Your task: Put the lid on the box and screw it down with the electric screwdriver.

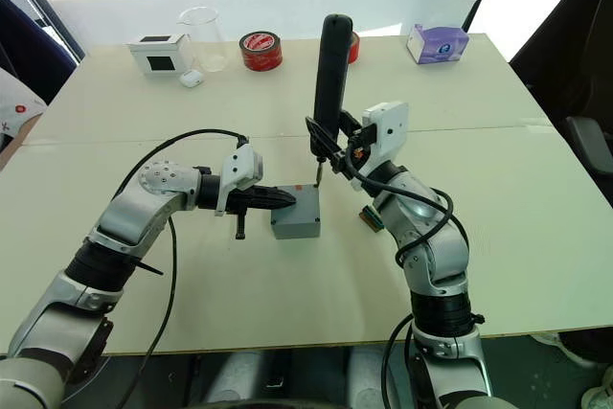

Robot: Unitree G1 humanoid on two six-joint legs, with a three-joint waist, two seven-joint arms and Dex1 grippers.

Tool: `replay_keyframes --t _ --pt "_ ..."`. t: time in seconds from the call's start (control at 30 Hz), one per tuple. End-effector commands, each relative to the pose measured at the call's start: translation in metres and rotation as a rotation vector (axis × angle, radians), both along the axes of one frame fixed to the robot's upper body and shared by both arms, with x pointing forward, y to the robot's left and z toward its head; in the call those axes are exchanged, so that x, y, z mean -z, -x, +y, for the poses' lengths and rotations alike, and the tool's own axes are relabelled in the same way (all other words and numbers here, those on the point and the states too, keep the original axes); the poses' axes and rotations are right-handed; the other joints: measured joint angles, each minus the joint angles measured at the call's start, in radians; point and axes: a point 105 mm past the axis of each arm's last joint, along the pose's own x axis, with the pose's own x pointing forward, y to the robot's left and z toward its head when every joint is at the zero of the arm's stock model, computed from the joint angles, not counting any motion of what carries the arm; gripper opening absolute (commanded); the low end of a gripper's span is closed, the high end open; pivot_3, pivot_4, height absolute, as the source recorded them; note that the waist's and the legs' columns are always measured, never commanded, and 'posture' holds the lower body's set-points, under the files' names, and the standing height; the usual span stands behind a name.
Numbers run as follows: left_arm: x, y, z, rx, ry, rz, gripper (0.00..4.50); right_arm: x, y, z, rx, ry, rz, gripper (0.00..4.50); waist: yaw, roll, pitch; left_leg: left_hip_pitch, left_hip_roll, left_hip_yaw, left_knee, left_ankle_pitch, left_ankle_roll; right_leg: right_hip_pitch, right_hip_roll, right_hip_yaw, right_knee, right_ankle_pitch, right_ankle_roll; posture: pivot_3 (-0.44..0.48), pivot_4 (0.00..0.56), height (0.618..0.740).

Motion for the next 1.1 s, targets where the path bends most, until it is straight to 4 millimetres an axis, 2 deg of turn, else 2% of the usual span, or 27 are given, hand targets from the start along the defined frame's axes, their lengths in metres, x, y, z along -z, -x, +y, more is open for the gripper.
replay_keyframes --t 0.03,0.3,0.6,1.1 --pt "0.003 -0.001 0.005 -0.025 -0.015 0.009 0.00 -0.016 0.005 0.004 -0.004 -0.033 -0.086 1.87 0.000 0.000 0.000 0.000 0.000 0.000 0.000 0.000 0.000 0.000 0.000 0.000 0.000 0.000 0.000 0.000 0.150 0.740" --pt "0.004 0.000 0.005 -0.025 -0.012 0.015 0.00 -0.013 0.004 0.006 -0.013 -0.053 -0.066 1.87 0.000 0.000 0.000 0.000 0.000 0.000 0.000 0.000 0.000 0.000 0.000 0.000 0.000 0.000 0.000 0.000 0.150 0.740" --pt "0.004 0.000 0.003 -0.022 -0.009 0.014 0.00 -0.028 0.006 0.002 -0.014 -0.088 -0.093 1.87 0.000 0.000 0.000 0.000 0.000 0.000 0.000 0.000 0.000 0.000 0.000 0.000 0.000 0.000 0.000 0.000 0.150 0.740" --pt "0.006 0.001 0.002 -0.013 -0.010 0.015 0.00 -0.031 0.012 0.005 -0.042 -0.081 -0.088 1.87 0.000 0.000 0.000 0.000 0.000 0.000 0.000 0.000 0.000 0.000 0.000 0.000 0.000 0.000 0.000 0.000 0.150 0.740"
